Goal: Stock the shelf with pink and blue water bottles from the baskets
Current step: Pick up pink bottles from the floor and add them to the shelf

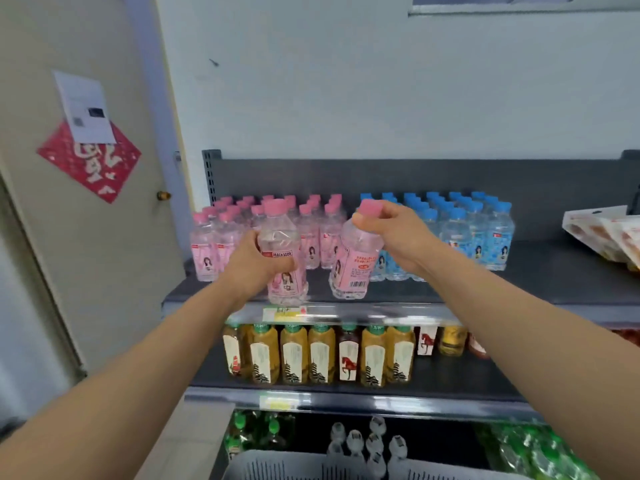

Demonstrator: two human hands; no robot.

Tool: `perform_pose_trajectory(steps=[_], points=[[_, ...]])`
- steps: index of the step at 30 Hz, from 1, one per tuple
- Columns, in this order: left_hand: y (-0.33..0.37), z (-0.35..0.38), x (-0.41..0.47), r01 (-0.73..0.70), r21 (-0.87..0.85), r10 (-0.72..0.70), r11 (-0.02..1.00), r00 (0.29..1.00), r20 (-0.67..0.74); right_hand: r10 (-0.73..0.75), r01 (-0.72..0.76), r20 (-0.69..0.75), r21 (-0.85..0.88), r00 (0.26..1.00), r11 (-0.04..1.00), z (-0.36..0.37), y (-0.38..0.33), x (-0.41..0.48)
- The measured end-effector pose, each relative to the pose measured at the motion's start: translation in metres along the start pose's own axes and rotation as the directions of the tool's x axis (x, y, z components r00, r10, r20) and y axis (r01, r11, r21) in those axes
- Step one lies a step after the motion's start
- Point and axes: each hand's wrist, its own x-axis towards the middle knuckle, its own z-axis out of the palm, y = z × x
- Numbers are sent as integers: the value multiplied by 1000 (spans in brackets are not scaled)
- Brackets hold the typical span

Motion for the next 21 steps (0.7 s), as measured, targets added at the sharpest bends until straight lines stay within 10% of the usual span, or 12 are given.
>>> perform_pose_trajectory(steps=[21], points=[[-101, -54, 123, 171, 41, -169, 984, 985, -36, -24, 92, 176, -389, 984, 917, 133, 55, 122]])
